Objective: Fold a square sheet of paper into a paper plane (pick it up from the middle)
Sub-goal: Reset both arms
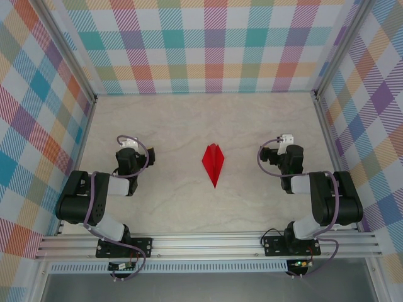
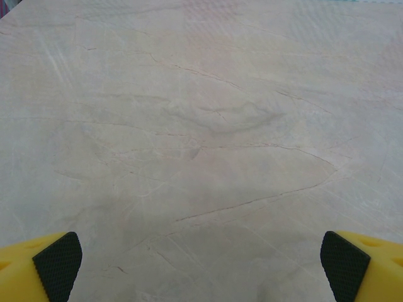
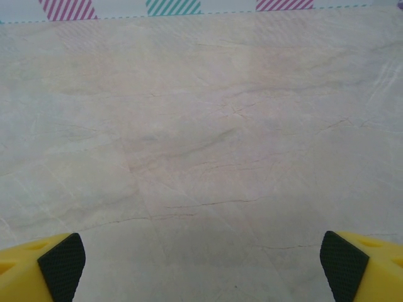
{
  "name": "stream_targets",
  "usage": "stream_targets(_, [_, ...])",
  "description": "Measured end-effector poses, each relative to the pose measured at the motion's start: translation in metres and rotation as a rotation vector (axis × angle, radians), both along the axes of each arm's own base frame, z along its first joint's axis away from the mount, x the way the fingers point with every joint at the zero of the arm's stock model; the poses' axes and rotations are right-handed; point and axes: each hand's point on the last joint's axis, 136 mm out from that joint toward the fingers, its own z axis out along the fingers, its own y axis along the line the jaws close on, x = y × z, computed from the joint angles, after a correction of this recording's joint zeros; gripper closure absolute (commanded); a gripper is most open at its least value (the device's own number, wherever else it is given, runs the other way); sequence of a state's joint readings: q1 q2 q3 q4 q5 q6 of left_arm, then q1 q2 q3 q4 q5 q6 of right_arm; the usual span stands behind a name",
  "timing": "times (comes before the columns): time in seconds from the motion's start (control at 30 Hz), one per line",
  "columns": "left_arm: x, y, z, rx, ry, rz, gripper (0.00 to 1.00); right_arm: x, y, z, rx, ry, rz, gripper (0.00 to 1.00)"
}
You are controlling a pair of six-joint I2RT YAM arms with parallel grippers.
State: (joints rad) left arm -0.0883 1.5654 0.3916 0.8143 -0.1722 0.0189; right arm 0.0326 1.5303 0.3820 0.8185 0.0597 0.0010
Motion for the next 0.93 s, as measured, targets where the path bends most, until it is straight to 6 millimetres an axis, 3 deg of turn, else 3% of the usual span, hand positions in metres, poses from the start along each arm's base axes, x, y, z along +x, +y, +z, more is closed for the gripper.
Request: stream_targets(0.93, [0.0000, 0.0000, 0.0001, 0.000, 0.000, 0.000, 0.00, 0.0004, -0.0063, 0.0000, -0.002, 0.000, -0.040, 0.00])
